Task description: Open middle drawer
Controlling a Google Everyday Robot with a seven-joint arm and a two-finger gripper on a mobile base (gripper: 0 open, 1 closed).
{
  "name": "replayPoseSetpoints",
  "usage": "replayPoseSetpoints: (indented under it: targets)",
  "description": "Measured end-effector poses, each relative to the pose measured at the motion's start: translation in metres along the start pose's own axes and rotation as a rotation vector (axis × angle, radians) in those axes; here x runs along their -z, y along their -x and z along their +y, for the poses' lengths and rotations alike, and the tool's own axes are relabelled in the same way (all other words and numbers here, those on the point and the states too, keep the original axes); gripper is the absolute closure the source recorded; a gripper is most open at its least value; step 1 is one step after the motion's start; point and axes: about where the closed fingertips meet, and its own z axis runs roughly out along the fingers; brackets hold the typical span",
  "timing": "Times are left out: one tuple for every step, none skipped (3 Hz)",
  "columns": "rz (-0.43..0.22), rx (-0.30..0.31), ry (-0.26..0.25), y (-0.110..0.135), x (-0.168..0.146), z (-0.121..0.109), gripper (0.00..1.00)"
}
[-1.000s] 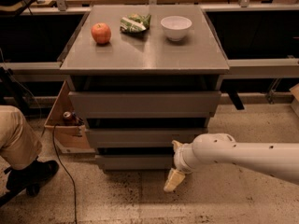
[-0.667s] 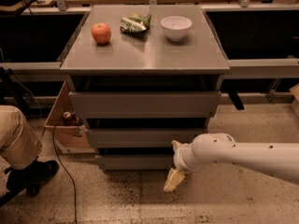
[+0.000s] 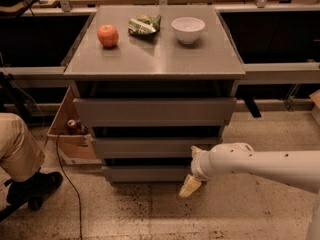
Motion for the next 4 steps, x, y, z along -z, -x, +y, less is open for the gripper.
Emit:
replayPoseSetpoints:
  targets:
    - [0.008, -0.014, -0.067, -0.012, -0.014, -0.031, 0.0]
    - [0.006, -0.018, -0.131, -0.017, -0.034, -0.069, 0.0]
    - [-0.015, -0.009, -0.163, -0.014, -0.051, -0.093, 0.0]
    - [-0.034, 0.013, -0.187, -0.006, -0.066, -0.114, 0.0]
